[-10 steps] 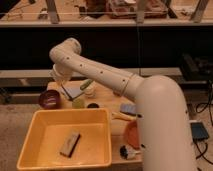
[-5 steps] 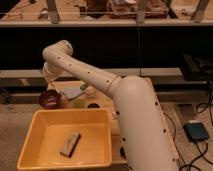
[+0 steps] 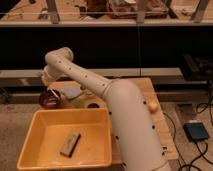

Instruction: Place fork in purple bowl

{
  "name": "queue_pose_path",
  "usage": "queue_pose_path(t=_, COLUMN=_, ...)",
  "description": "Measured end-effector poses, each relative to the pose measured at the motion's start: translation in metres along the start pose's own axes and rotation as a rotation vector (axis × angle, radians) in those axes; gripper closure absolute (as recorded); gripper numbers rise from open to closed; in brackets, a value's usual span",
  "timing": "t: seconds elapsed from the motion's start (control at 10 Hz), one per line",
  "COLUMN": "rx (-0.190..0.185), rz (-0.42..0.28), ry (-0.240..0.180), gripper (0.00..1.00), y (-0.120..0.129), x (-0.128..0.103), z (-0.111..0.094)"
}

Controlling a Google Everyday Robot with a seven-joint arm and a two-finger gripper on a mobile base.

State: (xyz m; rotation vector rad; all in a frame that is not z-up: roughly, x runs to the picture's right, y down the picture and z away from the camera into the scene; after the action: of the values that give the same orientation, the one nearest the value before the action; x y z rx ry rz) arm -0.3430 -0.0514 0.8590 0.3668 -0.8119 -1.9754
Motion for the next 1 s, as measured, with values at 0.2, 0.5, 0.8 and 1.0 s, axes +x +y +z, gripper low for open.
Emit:
queue_pose_path(t=0.2, rx=0.027, rz=-0.018, ry=-0.014, gripper=1.00, y=-0.005, x=0.004, z=0.012)
queue_pose_path(t=0.5, rx=0.054, rz=-0.023, ry=-0.028, gripper=0.99, y=-0.004, x=0.005, z=0.021)
queue_pose_path(t=0.8, rx=0.070, rz=-0.044, ry=-0.053, gripper=0.72, y=-0.011, x=-0.002, z=0.033)
queue_pose_path(t=1.0, rx=0.070, rz=-0.060, ry=-0.062, gripper=0.50, y=-0.012, x=-0.008, z=0.038)
